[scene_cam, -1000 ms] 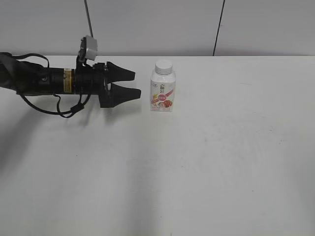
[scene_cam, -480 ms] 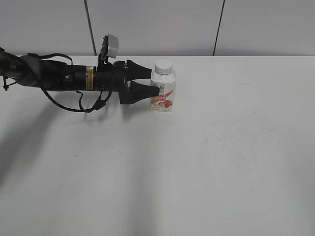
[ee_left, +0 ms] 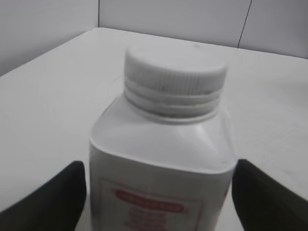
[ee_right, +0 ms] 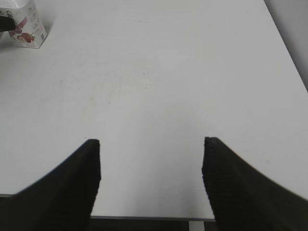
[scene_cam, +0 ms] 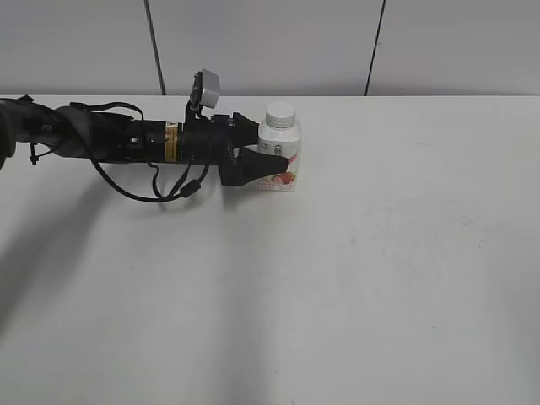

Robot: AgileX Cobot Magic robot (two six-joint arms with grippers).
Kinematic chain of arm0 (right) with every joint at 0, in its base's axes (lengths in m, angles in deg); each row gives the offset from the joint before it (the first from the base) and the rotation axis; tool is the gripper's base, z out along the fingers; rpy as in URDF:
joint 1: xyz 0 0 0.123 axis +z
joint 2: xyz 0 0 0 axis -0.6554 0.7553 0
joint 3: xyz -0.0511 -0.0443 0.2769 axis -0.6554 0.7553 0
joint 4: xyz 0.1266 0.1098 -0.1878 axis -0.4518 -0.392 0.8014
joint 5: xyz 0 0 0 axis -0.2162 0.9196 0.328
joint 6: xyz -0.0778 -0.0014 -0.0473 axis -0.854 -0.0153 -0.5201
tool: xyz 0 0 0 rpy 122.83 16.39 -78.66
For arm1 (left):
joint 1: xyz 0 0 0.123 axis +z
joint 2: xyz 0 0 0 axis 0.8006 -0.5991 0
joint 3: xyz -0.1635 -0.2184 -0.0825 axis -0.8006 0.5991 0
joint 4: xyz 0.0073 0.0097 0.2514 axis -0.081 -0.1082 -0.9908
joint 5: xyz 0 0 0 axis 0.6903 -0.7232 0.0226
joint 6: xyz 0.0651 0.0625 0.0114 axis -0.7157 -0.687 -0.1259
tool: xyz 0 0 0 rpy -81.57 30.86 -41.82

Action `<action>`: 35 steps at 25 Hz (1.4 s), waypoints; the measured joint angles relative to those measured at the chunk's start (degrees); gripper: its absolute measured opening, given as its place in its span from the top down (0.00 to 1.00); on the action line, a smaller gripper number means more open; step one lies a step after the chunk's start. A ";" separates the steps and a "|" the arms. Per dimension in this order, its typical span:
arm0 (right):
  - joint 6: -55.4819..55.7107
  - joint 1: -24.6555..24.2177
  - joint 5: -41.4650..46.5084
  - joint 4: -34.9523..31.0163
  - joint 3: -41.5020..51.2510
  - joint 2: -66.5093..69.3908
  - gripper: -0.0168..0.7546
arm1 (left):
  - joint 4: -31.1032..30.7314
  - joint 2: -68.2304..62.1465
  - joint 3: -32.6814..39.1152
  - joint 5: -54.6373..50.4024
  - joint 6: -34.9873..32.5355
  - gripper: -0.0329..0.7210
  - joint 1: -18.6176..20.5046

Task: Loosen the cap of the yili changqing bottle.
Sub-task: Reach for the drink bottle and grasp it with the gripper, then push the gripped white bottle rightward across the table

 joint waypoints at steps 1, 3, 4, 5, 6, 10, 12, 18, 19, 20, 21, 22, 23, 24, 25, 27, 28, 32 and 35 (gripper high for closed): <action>0.00 0.00 0.00 0.00 0.00 0.00 0.29 | -0.05 -0.31 -0.24 0.00 0.36 0.21 -0.20; 0.05 0.00 0.00 0.00 0.00 0.00 0.29 | 0.02 -0.75 -0.77 0.00 0.60 0.21 -0.69; 0.05 0.00 0.00 0.00 0.00 0.00 0.29 | 0.02 -0.90 -0.82 0.00 0.61 0.21 -0.81; 0.05 0.00 0.00 0.00 0.00 0.00 0.29 | 0.02 -0.90 -0.82 0.00 0.66 0.21 -1.01; 0.05 0.00 0.00 0.00 0.00 0.00 0.29 | 0.02 -0.90 -0.89 0.00 0.66 0.21 -1.01; 0.05 0.00 0.00 0.00 0.00 0.00 0.29 | 0.02 -0.90 -0.89 -0.06 0.78 0.23 -1.01; 0.05 0.00 0.00 0.00 0.00 0.00 0.29 | 0.15 -0.90 -0.93 -0.26 0.78 0.28 -1.01; 0.05 0.00 0.00 0.00 0.00 0.00 0.29 | 0.15 -0.97 -0.93 -0.60 0.78 0.43 -1.01; 0.05 0.00 0.00 0.00 0.00 0.00 0.29 | 0.15 -0.97 -0.93 -0.64 0.78 0.44 -1.01; 0.05 0.00 0.00 0.00 0.00 0.00 0.29 | 0.15 -0.97 -0.93 -0.64 0.78 0.44 -1.06; 0.05 0.00 0.00 0.00 0.00 0.00 0.29 | 0.09 -0.97 -0.93 -0.64 0.78 0.45 -1.06; 0.05 0.00 0.00 0.00 0.00 0.00 0.29 | -0.04 -0.97 -0.93 -0.64 0.78 0.45 -1.06; 0.05 0.00 0.00 0.00 0.00 0.00 0.29 | -0.18 -0.97 -0.93 -0.64 0.78 0.45 -1.12; 0.05 0.00 0.00 0.00 0.00 0.00 0.29 | -0.25 -0.97 -0.93 -0.64 0.78 0.45 -1.12; 0.05 0.00 0.00 0.00 0.00 0.00 0.29 | -0.38 -0.83 -0.82 -0.72 0.78 0.45 -1.17; 0.05 0.00 0.00 0.00 0.00 0.00 0.29 | -0.96 0.16 0.27 -0.90 0.78 0.45 -1.23; 0.05 0.00 0.00 0.00 0.00 0.00 0.29 | -1.33 0.77 1.28 -1.12 0.64 0.45 -1.30; 0.05 0.00 0.00 0.00 0.00 0.00 0.29 | -1.48 4.89 8.01 -1.28 -3.13 0.46 -1.30; 0.05 0.00 0.00 0.00 0.00 0.00 0.29 | 0.06 8.63 15.24 -1.40 -7.79 0.46 -1.30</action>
